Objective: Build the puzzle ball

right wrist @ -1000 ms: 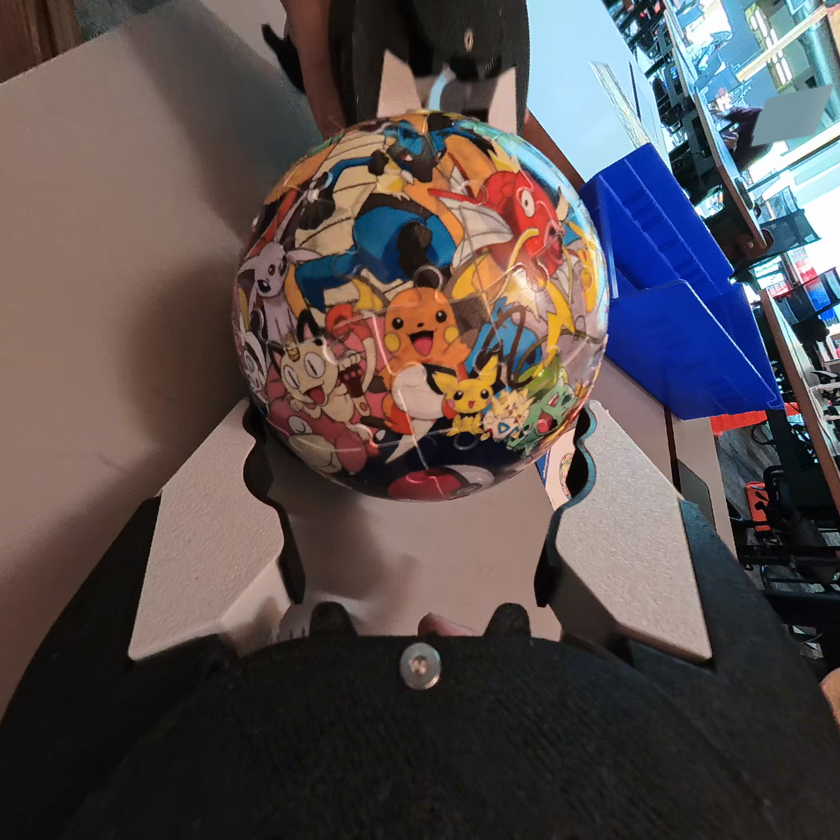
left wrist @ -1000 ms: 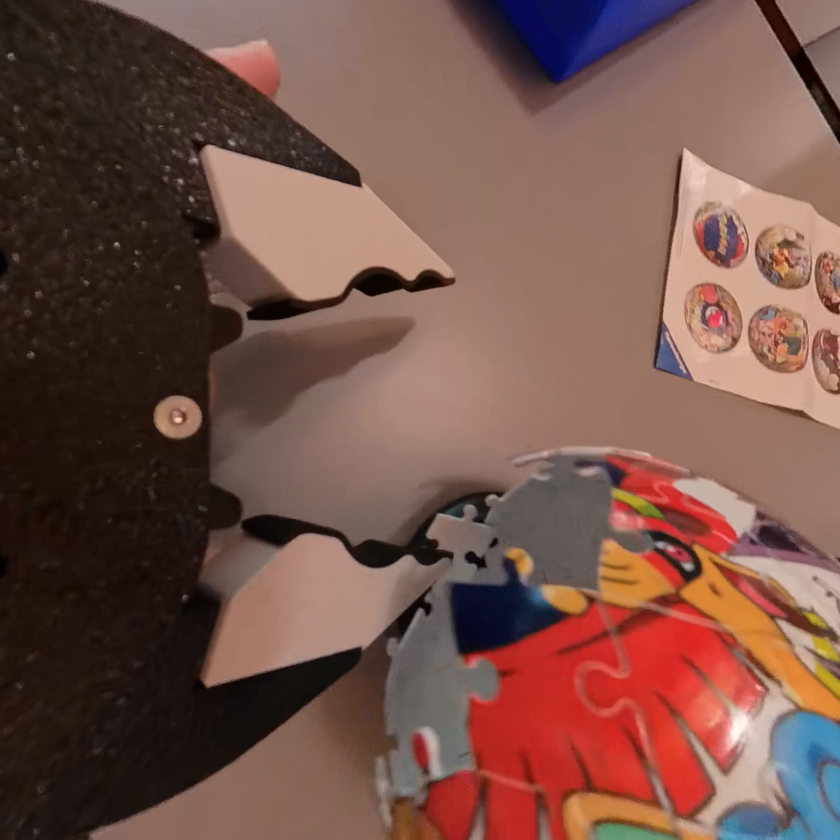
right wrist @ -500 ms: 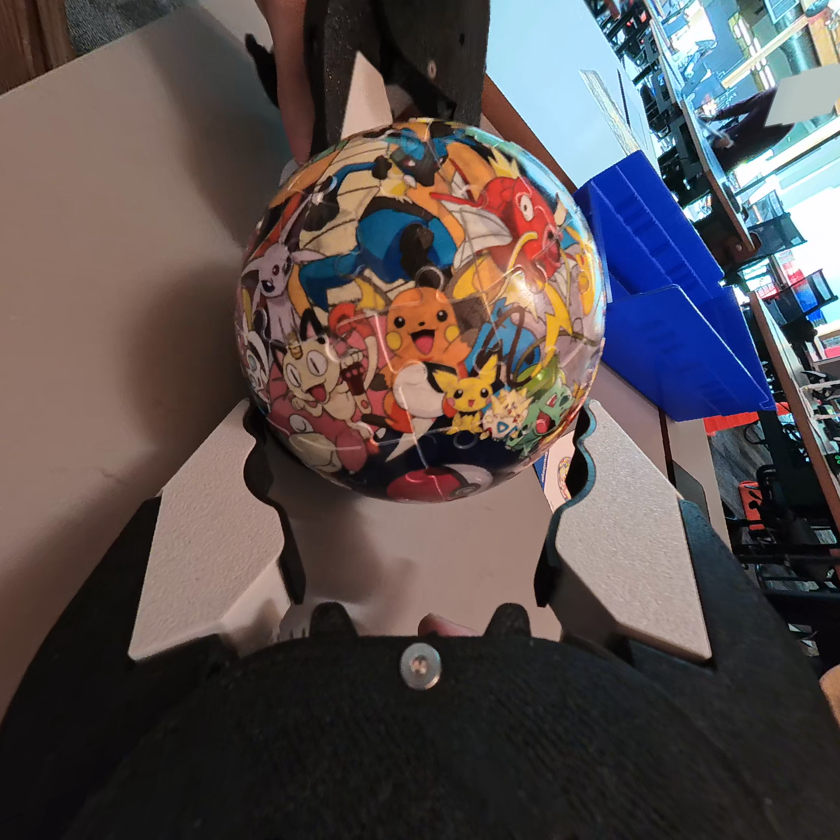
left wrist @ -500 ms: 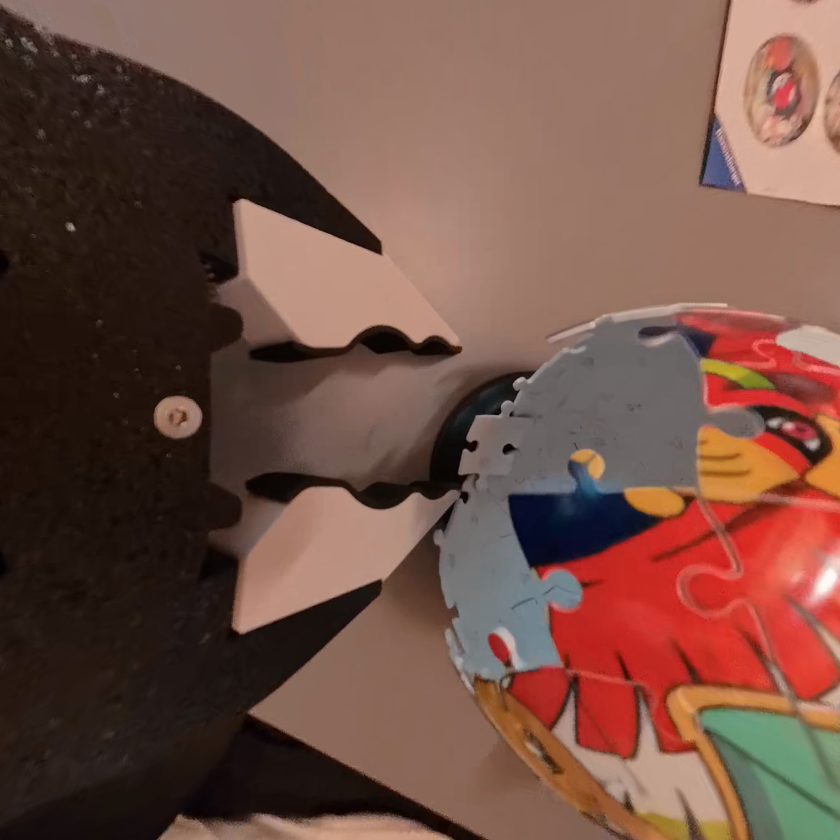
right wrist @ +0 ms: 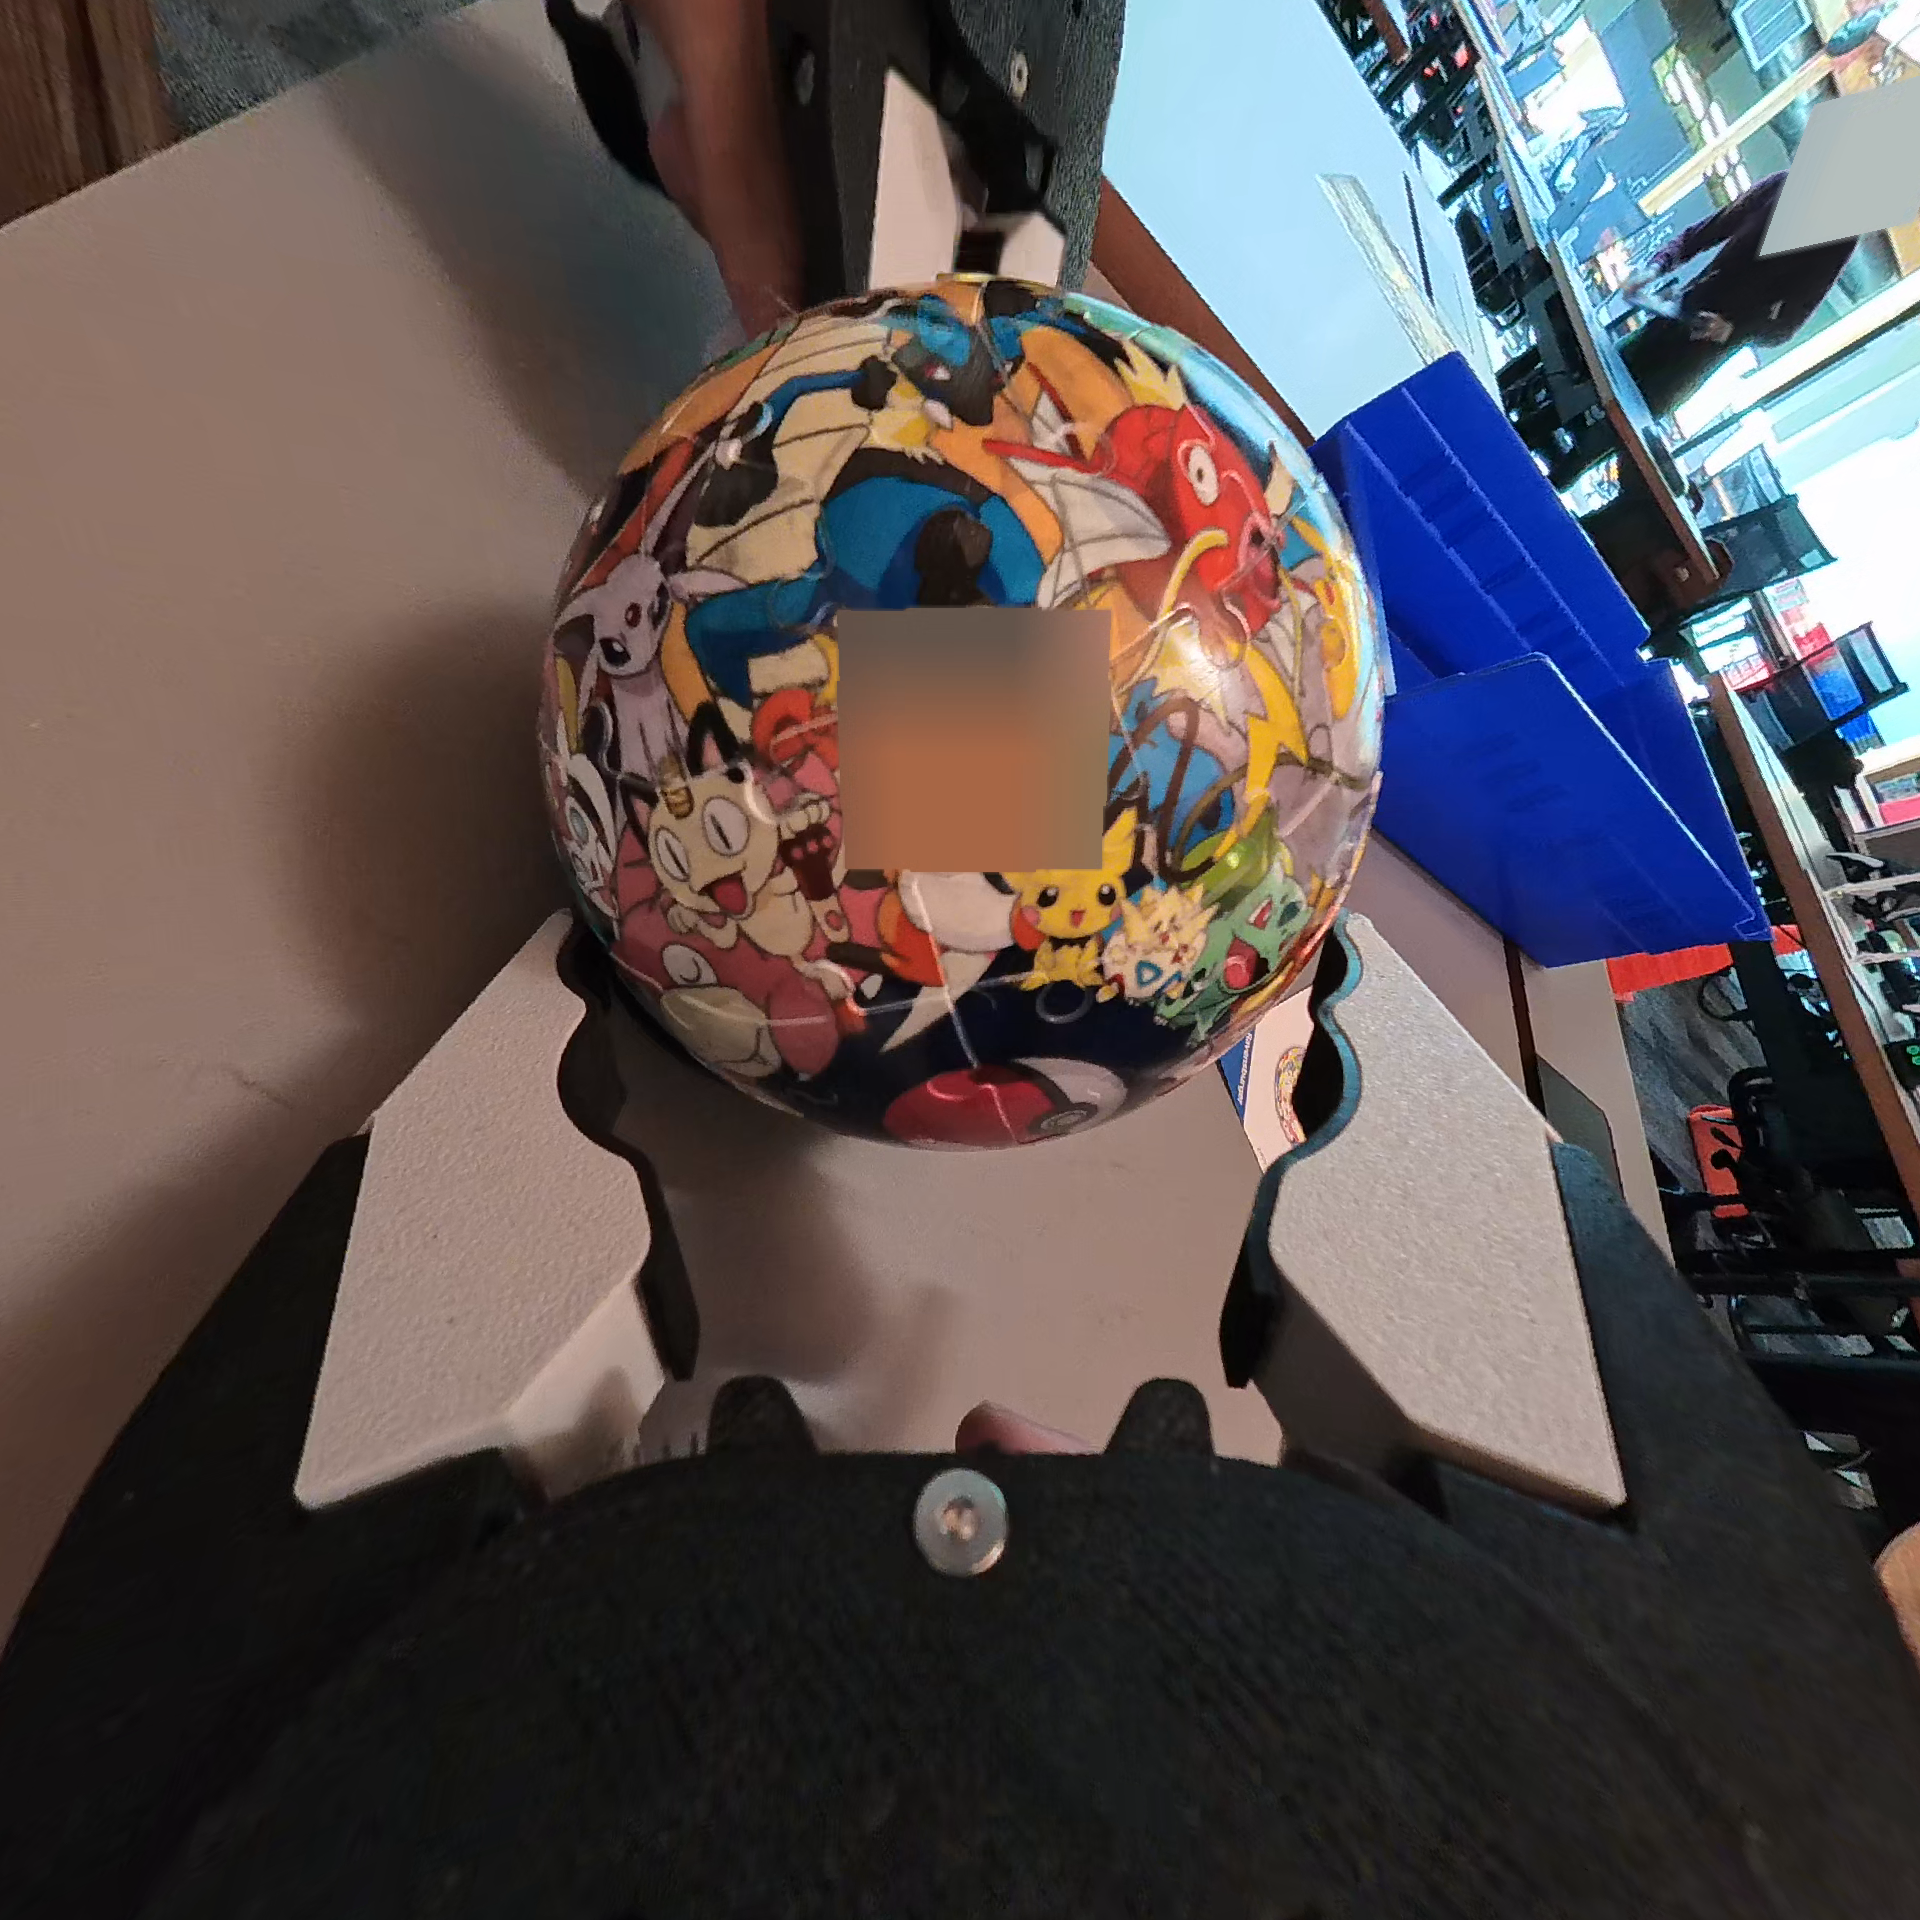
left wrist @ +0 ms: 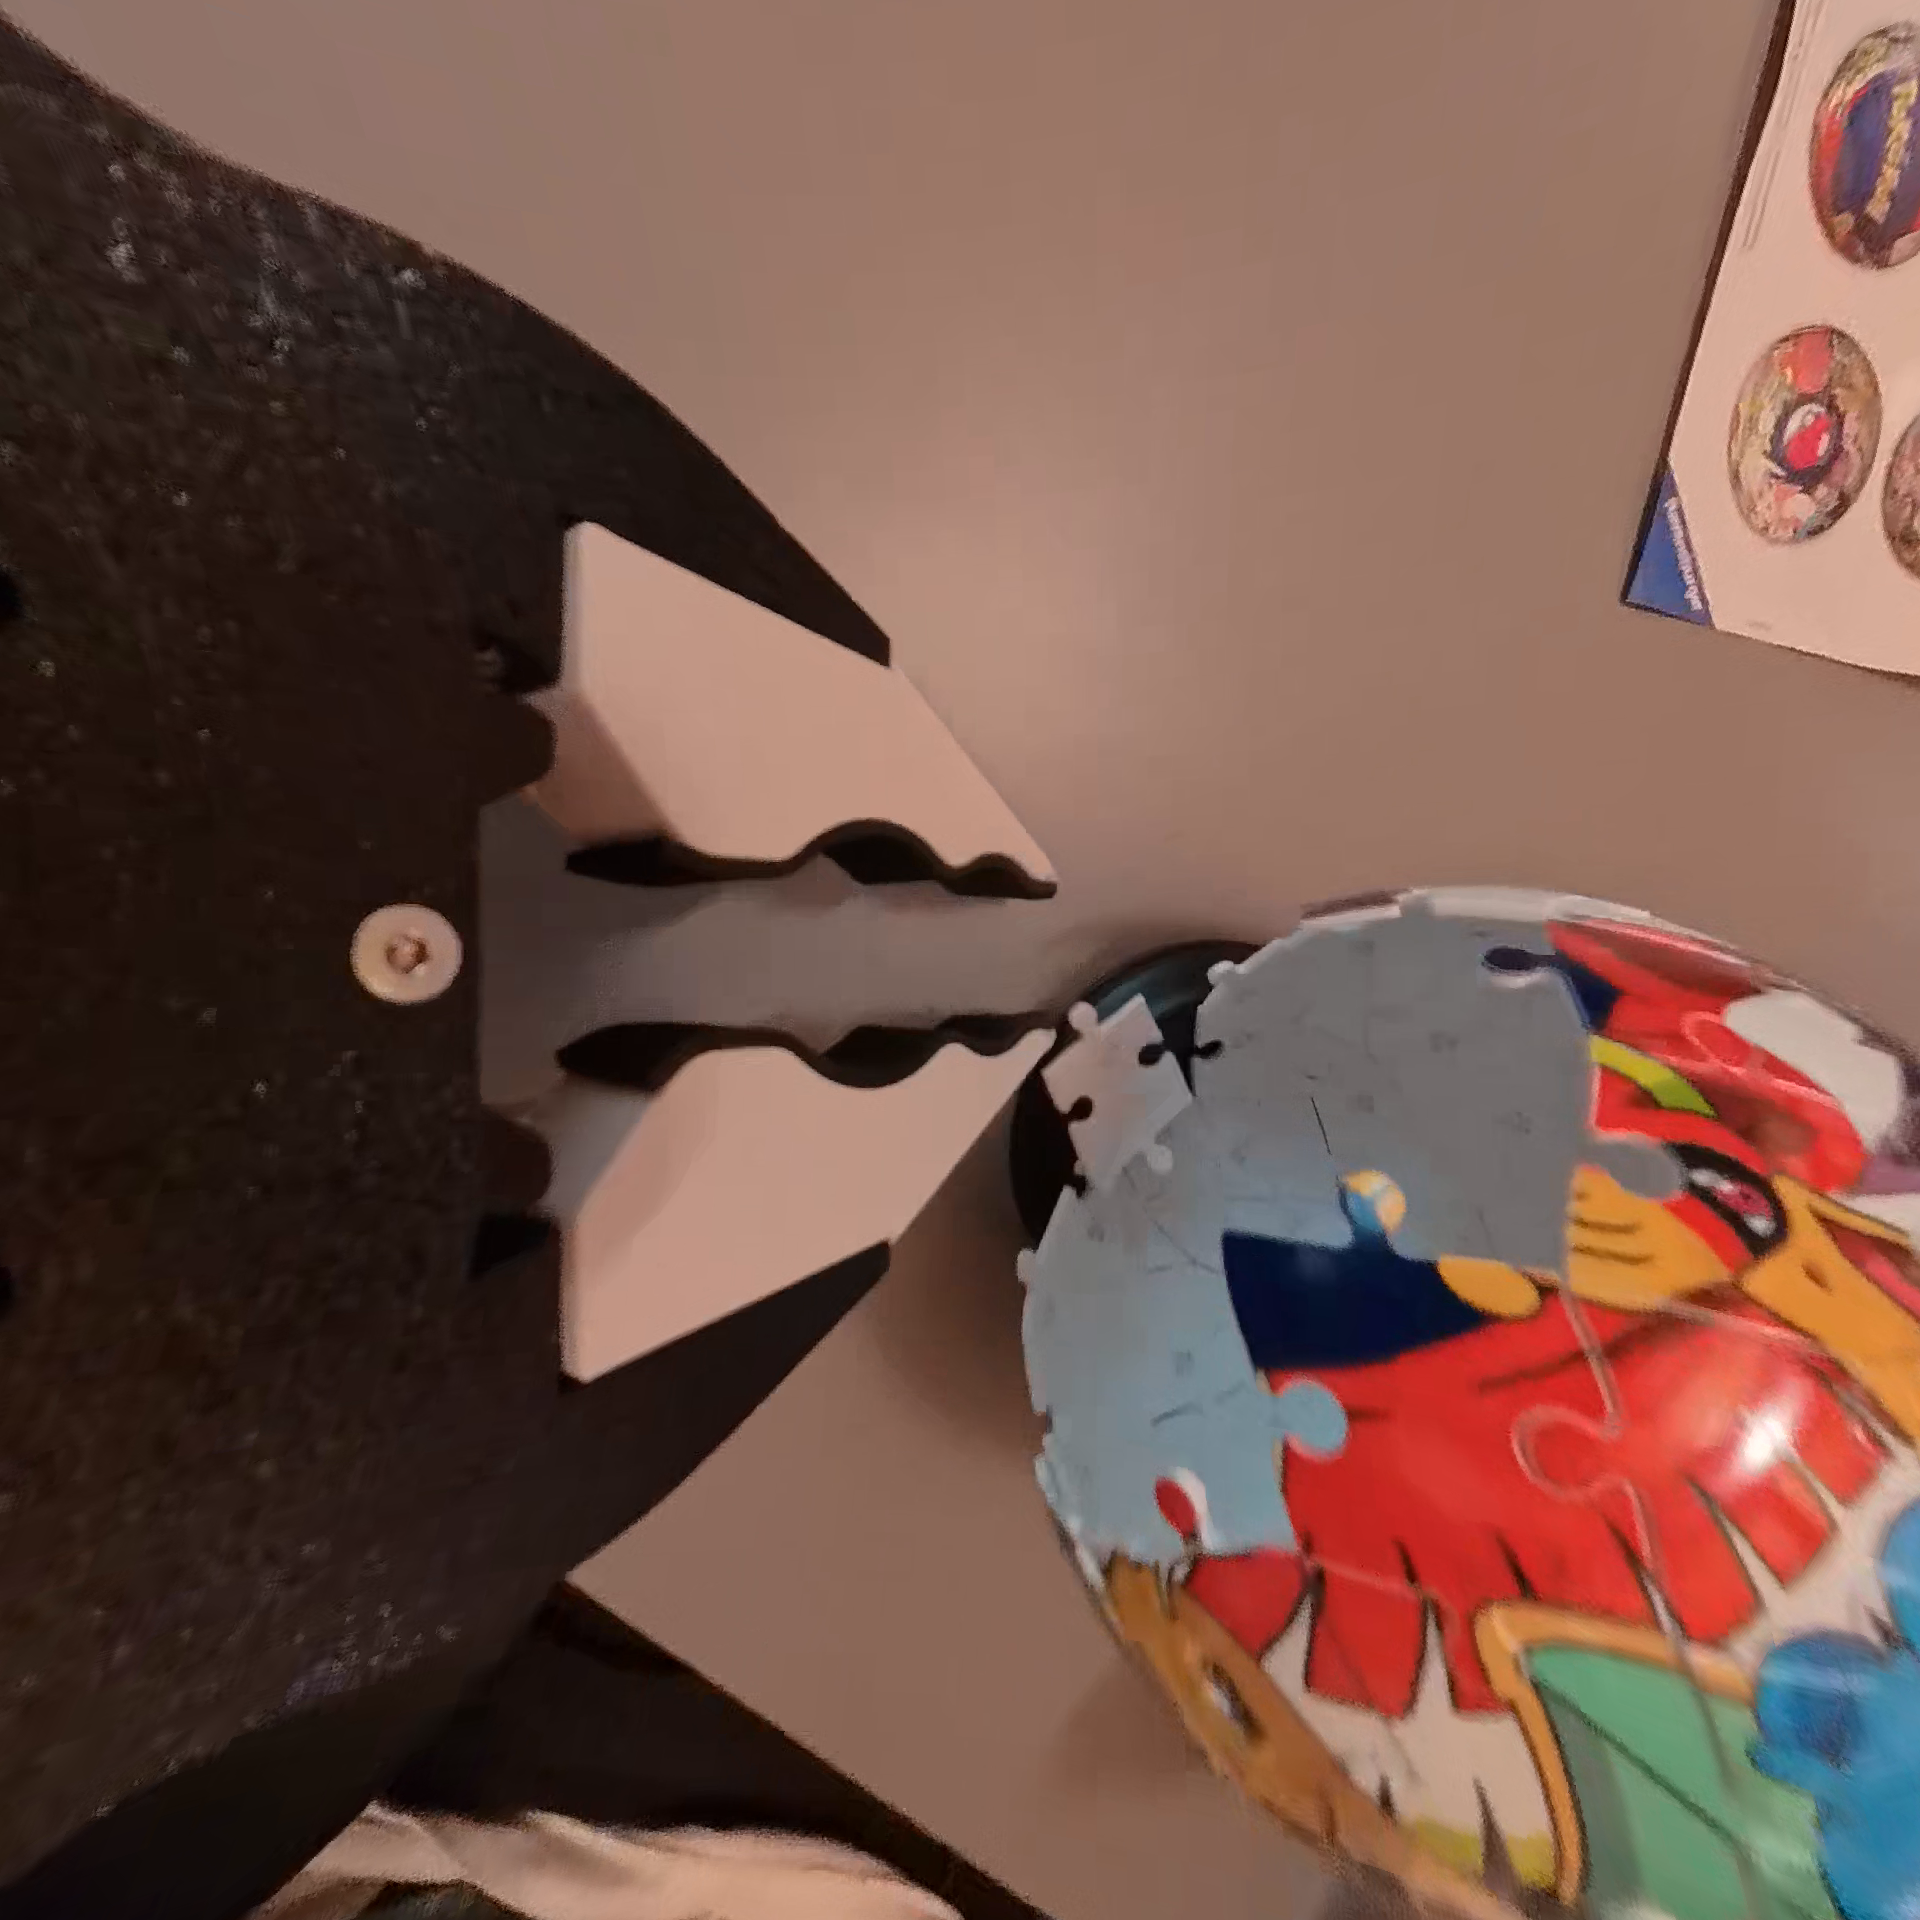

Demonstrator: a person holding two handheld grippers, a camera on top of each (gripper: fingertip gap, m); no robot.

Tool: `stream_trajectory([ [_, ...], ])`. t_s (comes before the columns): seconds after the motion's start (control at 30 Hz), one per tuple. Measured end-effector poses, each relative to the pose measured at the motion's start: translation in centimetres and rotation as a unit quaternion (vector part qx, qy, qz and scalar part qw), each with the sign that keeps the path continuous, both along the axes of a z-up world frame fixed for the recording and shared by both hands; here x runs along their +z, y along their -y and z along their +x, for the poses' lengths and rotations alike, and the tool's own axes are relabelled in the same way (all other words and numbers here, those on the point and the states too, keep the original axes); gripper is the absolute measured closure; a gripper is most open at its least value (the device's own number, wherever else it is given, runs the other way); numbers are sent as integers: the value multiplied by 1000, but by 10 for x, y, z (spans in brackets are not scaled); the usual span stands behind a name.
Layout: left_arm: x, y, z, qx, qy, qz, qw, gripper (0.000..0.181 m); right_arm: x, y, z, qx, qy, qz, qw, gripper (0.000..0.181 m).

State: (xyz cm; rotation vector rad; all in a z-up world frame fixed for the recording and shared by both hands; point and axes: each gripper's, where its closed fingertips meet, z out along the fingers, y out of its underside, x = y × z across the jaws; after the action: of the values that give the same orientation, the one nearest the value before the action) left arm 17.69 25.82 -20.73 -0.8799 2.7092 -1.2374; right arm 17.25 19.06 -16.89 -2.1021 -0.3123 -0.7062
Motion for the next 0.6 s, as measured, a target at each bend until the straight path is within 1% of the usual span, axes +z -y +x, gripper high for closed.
stream_trajectory([
  [0.1,8,2,-10,-26,1,-29,999,159,0,0,0,1,0,-1,1000,49],
  [0.23,-4,6,-20,-55,-19,-22,998,154,0,0,1,0,1,-3,1000,49],
  [0.3,-7,11,-19,-52,-24,-27,998,153,0,0,1,-1,2,-3,1000,49],
  [0.4,-3,18,-17,-48,-26,-45,998,151,0,1,1,-2,3,-2,1000,49],
  [0.5,5,21,-2,-11,-10,-66,998,139,0,1,1,-1,2,1,1000,49],
  [0.53,7,23,4,5,-11,-78,997,131,0,0,1,0,2,1,1000,48],
  [0.6,7,29,8,11,-25,-89,996,124,-1,-1,0,2,-4,3,1000,44],
])
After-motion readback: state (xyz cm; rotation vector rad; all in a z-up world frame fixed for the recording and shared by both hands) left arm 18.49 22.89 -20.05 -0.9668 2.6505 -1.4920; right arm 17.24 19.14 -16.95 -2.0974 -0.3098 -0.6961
